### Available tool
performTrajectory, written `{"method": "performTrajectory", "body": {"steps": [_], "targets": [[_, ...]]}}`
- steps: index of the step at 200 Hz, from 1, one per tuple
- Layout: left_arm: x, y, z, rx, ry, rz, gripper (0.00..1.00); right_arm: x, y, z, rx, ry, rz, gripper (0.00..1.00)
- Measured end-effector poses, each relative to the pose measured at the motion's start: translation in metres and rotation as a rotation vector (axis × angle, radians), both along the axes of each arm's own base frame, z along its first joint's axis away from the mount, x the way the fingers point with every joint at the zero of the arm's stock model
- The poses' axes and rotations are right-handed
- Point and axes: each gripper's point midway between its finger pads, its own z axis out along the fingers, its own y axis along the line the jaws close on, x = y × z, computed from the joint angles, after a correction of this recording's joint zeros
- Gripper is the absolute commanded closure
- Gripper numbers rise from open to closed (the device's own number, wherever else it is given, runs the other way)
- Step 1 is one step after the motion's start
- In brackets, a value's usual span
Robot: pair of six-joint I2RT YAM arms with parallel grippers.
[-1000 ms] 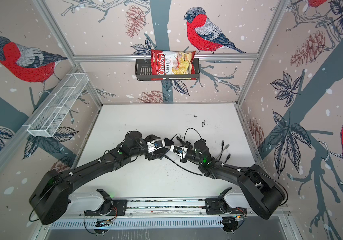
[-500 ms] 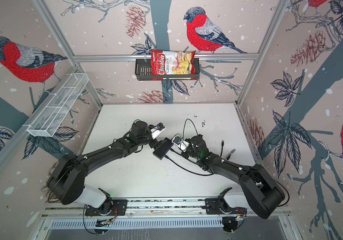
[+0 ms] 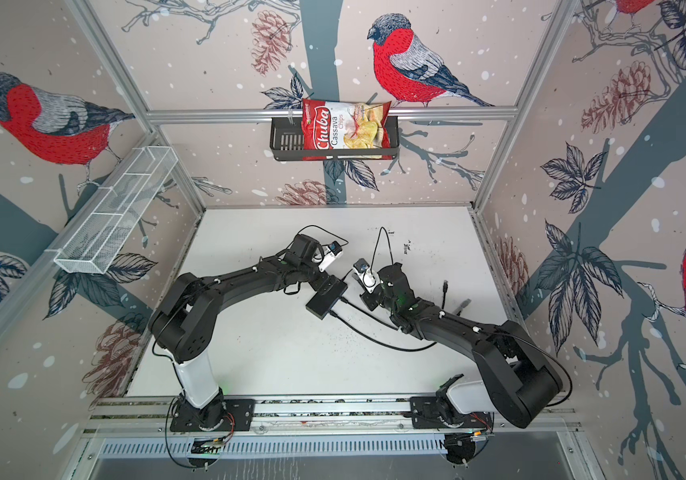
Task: Insert the plug into the switch port
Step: 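Open and withdraw the left gripper while the right holds the plug by the switch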
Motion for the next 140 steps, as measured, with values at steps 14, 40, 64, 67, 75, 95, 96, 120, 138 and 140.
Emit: {"method": "performTrajectory", "body": {"steps": [14, 40, 64, 67, 75, 95, 96, 120, 138, 140], "targets": [[-0.007, -0.002, -0.006, 0.023, 0.027, -0.012, 0.15, 0.004, -0.004, 0.001, 0.015, 0.008, -0.038, 0.99], [-0.019, -0.005, -0.02, 0.075, 0.062, -0.024, 0.14, 0.007, -0.008, 0.0, 0.04, 0.03, -0.082, 0.99], [-0.034, -0.005, -0.032, 0.122, 0.091, -0.035, 0.14, 0.01, -0.01, -0.006, 0.044, 0.052, -0.11, 0.99], [-0.036, -0.005, -0.033, 0.13, 0.092, -0.033, 0.14, 0.01, -0.011, -0.007, 0.044, 0.053, -0.115, 0.99], [-0.039, -0.003, -0.037, 0.144, 0.098, -0.025, 0.14, 0.01, -0.012, -0.008, 0.043, 0.054, -0.12, 0.99], [-0.046, 0.004, -0.047, 0.166, 0.128, -0.011, 0.14, 0.011, -0.013, -0.008, 0.053, 0.062, -0.133, 0.99], [-0.047, 0.005, -0.048, 0.167, 0.13, -0.01, 0.14, 0.011, -0.013, -0.008, 0.053, 0.062, -0.133, 0.99], [-0.052, 0.014, -0.055, 0.189, 0.144, 0.017, 0.14, 0.011, -0.012, -0.009, 0.055, 0.068, -0.13, 0.99], [-0.056, 0.018, -0.057, 0.193, 0.145, 0.022, 0.15, 0.009, -0.009, -0.011, 0.06, 0.079, -0.112, 0.99], [-0.056, 0.019, -0.057, 0.194, 0.145, 0.025, 0.15, 0.009, -0.008, -0.011, 0.061, 0.081, -0.11, 0.99]]}}
